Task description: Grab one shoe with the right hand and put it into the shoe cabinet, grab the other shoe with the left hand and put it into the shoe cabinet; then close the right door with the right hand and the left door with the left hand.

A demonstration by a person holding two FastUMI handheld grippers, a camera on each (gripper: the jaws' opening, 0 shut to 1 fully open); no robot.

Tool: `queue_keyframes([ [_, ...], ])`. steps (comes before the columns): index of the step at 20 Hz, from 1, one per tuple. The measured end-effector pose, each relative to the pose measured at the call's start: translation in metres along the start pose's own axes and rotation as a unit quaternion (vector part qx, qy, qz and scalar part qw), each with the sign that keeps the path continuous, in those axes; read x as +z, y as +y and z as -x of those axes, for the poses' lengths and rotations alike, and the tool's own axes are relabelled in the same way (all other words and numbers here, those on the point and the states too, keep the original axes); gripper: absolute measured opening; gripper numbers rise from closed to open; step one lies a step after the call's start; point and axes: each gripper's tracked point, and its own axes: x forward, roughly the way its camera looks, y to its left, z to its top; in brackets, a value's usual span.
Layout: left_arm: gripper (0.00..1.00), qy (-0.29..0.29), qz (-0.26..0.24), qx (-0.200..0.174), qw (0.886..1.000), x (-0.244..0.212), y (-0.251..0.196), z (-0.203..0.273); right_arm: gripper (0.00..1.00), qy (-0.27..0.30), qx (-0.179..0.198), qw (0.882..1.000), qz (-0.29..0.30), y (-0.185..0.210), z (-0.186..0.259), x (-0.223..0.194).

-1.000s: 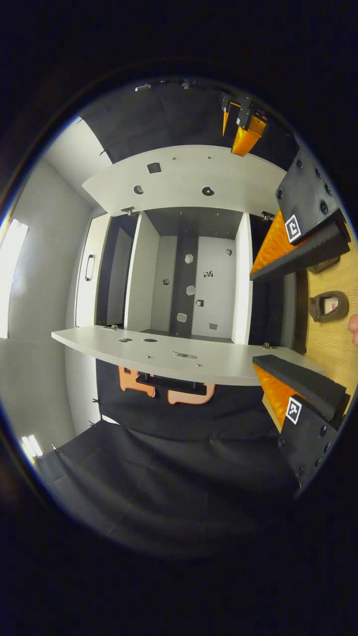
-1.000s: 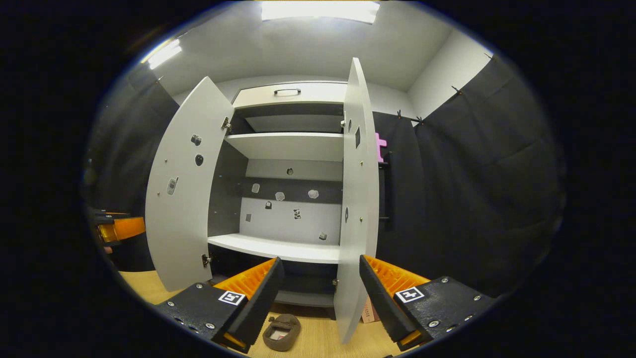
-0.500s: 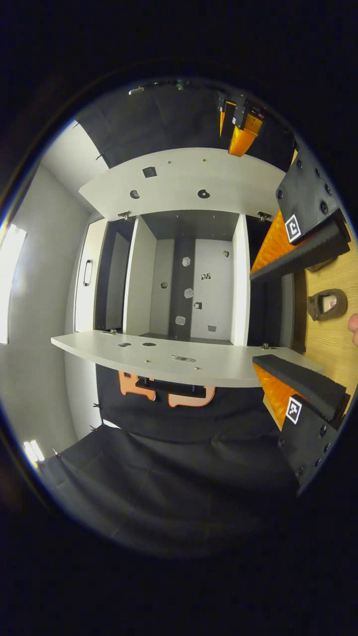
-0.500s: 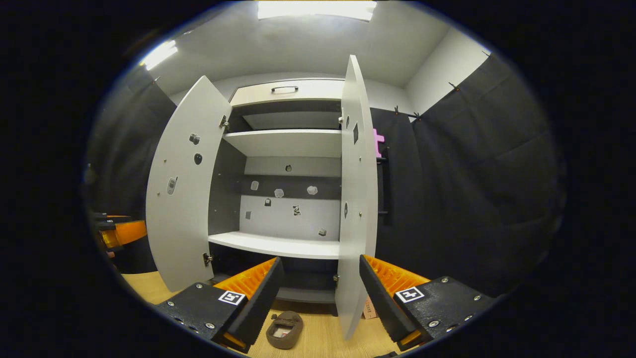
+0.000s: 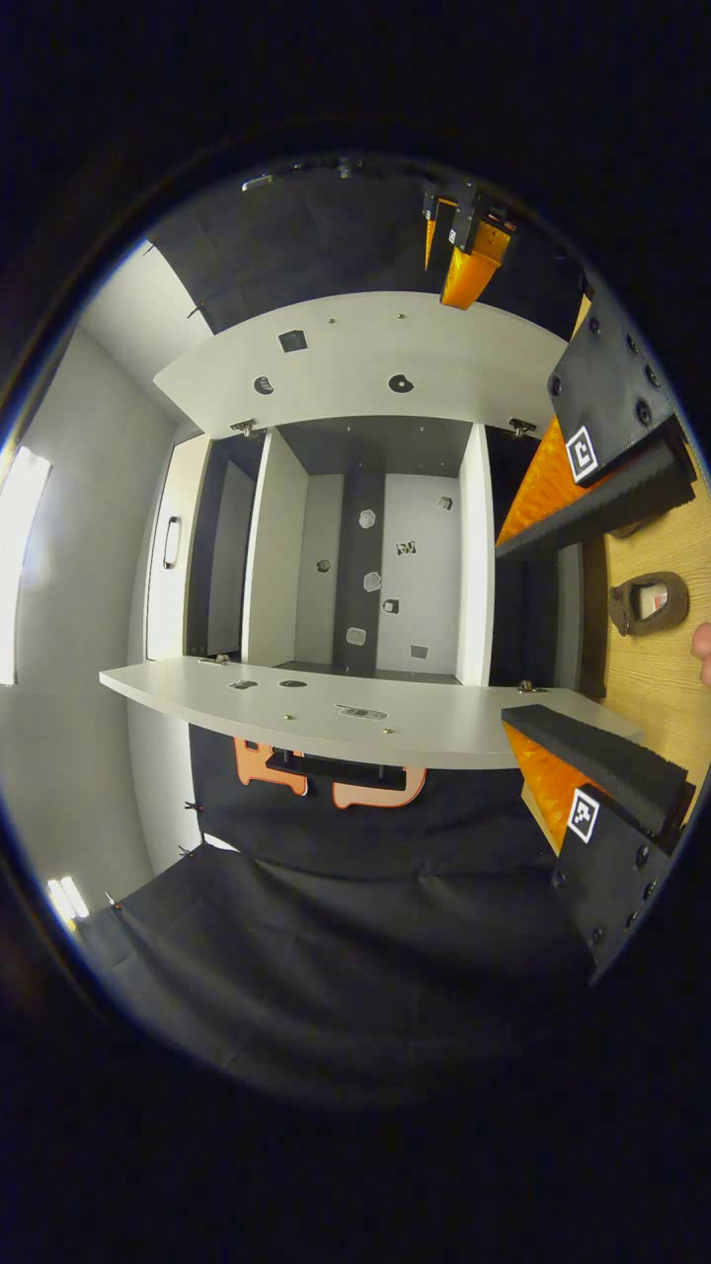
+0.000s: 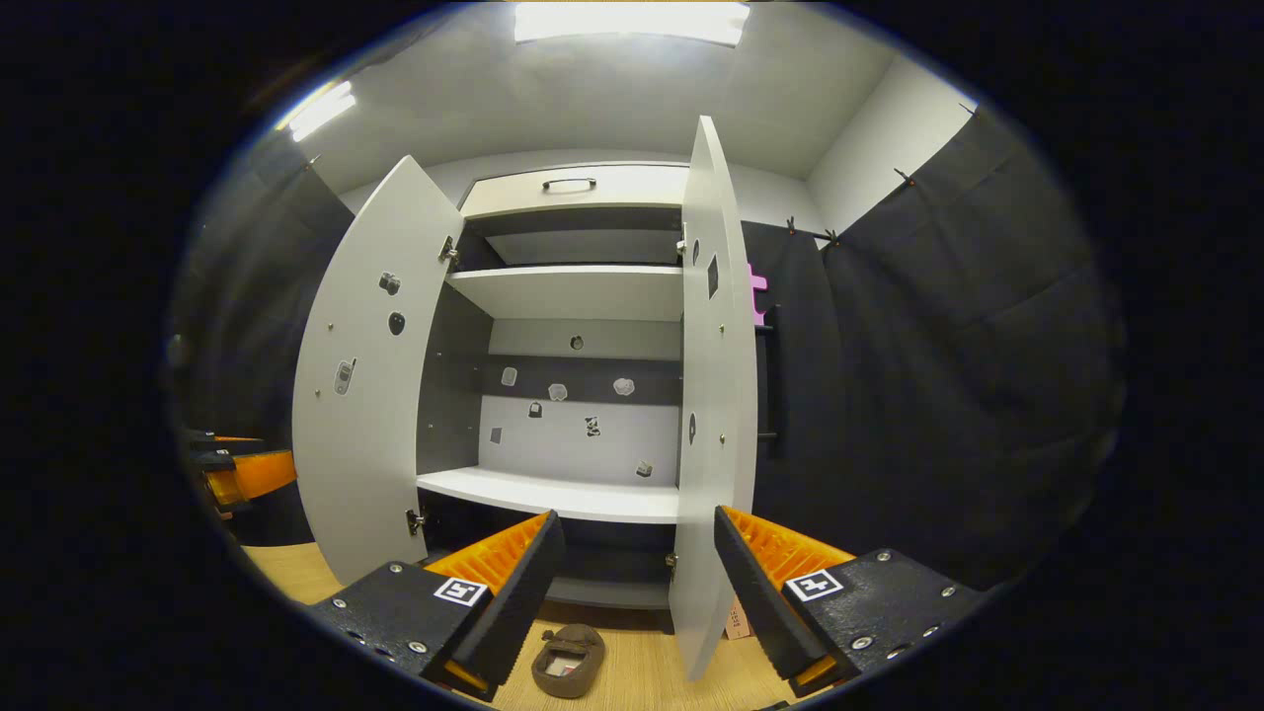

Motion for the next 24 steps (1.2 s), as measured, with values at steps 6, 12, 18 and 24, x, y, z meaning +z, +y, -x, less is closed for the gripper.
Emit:
queue_keyframes([
  [6, 0.96, 0.001, 0.006, 0.014, 1.000, -0.006, 0.005, 0.004, 0.94, 0.057, 0.047, 0.997, 0.014, 0.037, -0.030, -0.068],
  [12, 1.00, 0.000, 0.000, 0.044, 0.999, -0.005, 0.023, 0.015, 0.94, 0.184, 0.102, 0.978, -0.003, 0.077, -0.067, -0.201],
  [18, 0.94, -0.004, -0.008, 0.064, 0.998, -0.002, 0.033, 0.022, 0.94, 0.357, 0.079, 0.931, -0.007, 0.071, -0.091, -0.368],
  [24, 0.96, -0.006, -0.015, 0.082, 0.997, -0.002, 0.040, 0.027, 0.92, 0.425, 0.068, 0.902, 0.029, 0.066, -0.103, -0.451],
])
